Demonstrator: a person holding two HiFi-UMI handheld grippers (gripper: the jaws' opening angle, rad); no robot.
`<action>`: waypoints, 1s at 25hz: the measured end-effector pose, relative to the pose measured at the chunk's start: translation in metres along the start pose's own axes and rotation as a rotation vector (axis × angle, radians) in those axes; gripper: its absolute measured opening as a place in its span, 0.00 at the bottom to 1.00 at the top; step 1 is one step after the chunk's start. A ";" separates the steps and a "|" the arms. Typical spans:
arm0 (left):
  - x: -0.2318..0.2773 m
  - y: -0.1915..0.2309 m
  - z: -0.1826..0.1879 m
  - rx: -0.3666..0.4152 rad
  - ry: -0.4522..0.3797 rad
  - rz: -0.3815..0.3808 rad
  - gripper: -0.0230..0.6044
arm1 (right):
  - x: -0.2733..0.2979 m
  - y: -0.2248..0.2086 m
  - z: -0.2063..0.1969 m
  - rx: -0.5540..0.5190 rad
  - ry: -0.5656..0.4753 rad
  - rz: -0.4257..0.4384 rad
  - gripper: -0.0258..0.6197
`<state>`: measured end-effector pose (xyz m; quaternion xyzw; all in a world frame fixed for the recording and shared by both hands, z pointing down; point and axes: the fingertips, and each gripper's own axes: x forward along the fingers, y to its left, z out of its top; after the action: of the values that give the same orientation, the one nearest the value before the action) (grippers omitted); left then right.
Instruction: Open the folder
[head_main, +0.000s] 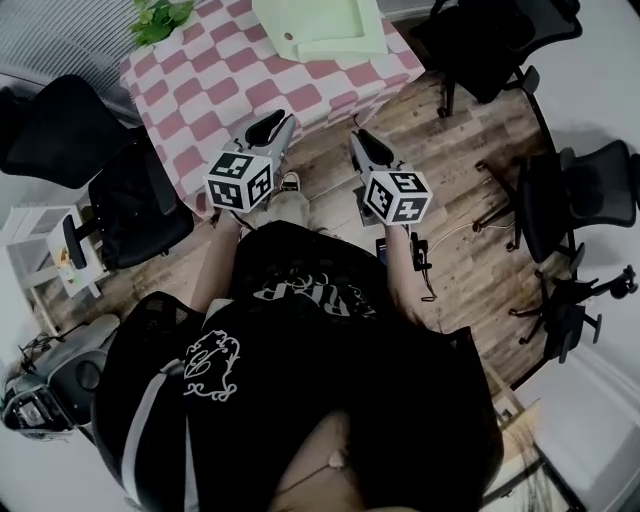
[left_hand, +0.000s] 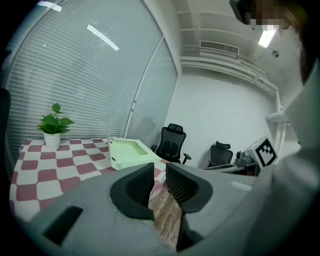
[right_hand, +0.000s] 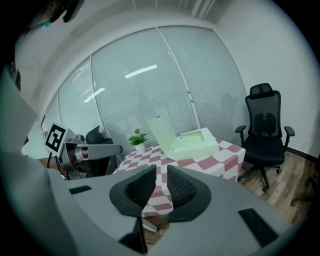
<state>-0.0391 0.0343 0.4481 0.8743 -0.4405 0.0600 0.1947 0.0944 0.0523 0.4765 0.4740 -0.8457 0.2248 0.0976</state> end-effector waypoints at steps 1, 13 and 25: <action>-0.006 -0.007 -0.004 -0.003 0.001 0.003 0.17 | -0.006 0.005 -0.005 -0.006 0.004 0.010 0.15; -0.074 -0.081 -0.054 -0.007 0.008 0.052 0.17 | -0.079 0.049 -0.044 -0.064 0.003 0.102 0.15; -0.117 -0.105 -0.079 -0.006 0.018 0.070 0.17 | -0.109 0.093 -0.066 -0.117 0.004 0.164 0.15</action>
<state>-0.0213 0.2090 0.4583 0.8572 -0.4692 0.0733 0.1989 0.0706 0.2084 0.4667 0.3962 -0.8932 0.1833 0.1082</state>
